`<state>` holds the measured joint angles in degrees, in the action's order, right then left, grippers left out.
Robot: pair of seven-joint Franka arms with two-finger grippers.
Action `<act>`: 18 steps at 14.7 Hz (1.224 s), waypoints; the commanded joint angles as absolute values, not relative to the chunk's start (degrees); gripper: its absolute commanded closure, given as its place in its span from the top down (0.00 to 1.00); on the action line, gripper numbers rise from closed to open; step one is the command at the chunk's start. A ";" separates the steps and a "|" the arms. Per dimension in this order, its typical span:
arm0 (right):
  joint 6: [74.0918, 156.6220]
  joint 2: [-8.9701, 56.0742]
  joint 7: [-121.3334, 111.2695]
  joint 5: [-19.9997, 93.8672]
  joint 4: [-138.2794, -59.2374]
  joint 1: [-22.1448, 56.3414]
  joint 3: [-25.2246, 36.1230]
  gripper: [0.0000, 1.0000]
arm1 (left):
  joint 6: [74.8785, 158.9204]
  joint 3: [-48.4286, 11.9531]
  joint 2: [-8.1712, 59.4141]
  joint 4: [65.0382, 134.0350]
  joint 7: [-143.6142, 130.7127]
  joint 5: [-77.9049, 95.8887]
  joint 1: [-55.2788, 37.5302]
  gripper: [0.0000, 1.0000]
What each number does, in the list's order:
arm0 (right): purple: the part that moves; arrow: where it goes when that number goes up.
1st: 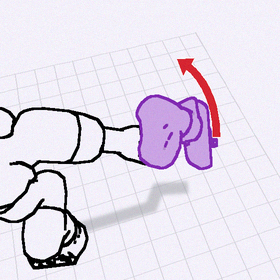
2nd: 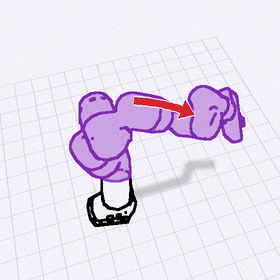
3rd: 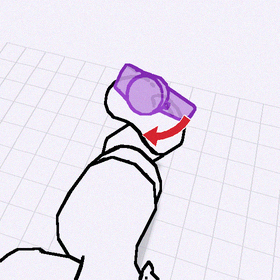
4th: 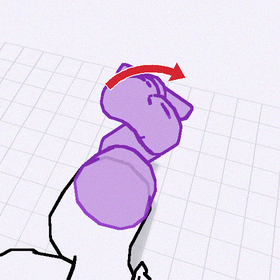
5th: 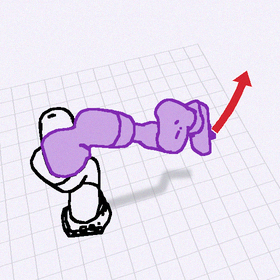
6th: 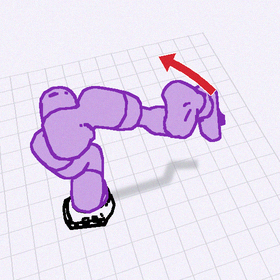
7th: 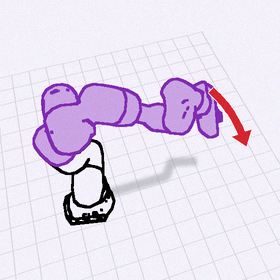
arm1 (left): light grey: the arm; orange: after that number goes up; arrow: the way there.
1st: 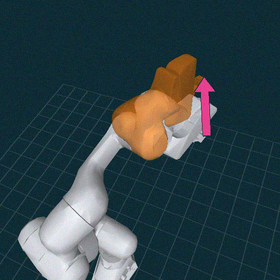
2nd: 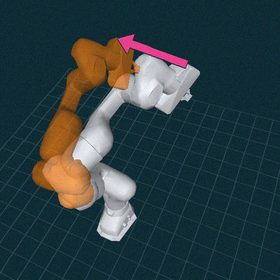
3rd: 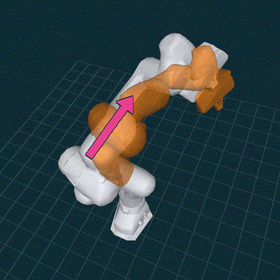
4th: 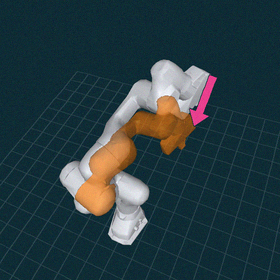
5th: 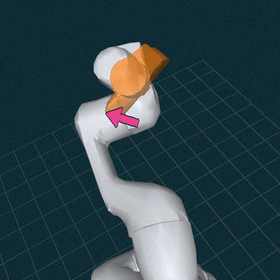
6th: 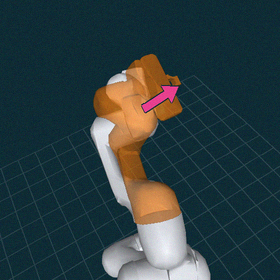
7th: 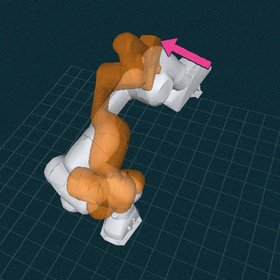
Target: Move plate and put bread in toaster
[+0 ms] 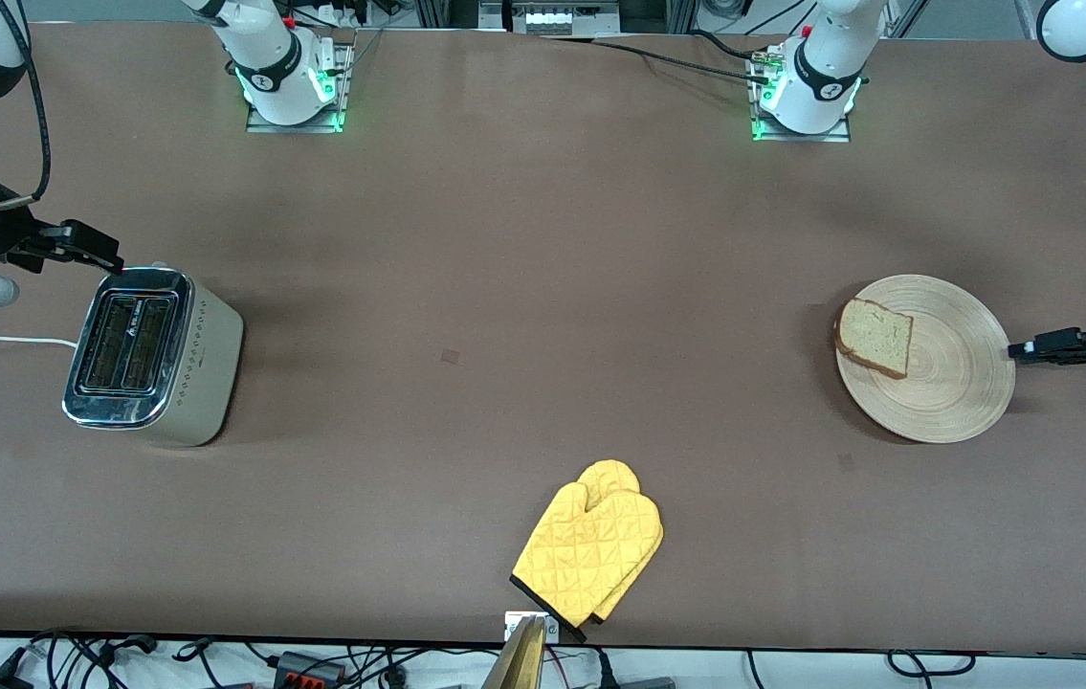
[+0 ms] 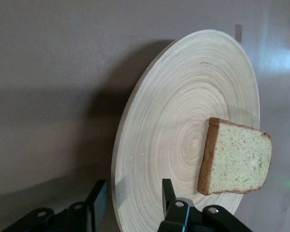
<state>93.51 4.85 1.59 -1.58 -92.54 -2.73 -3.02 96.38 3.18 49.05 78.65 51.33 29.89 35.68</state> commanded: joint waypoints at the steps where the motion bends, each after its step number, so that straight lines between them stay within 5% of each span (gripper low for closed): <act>1: 92.72 5.01 0.62 -0.97 -91.85 -2.99 -2.99 1.00 | 95.45 2.99 51.94 77.08 52.38 32.25 36.47 0.52; 4: 92.72 5.01 0.62 -0.97 -91.85 -2.99 -2.99 1.00 | 94.93 2.37 52.91 78.13 52.56 35.23 37.00 0.41; 6: 92.64 5.01 0.62 -0.88 -91.85 -3.08 -2.99 1.00 | 93.53 2.37 53.35 78.14 52.38 35.86 36.91 0.13; 8: 92.64 5.01 0.62 -0.88 -91.85 -3.08 -2.90 1.00 | 91.16 2.37 53.00 77.70 52.12 35.86 37.00 0.01; 14: 92.64 5.10 0.62 -0.88 -91.85 -3.34 -2.90 1.00 | 83.60 1.06 51.15 77.08 43.61 36.30 36.39 0.01; 18: 92.64 5.10 0.62 -0.88 -91.85 -3.34 -2.90 1.00 | 83.49 -6.74 50.19 77.08 35.43 36.39 36.21 0.01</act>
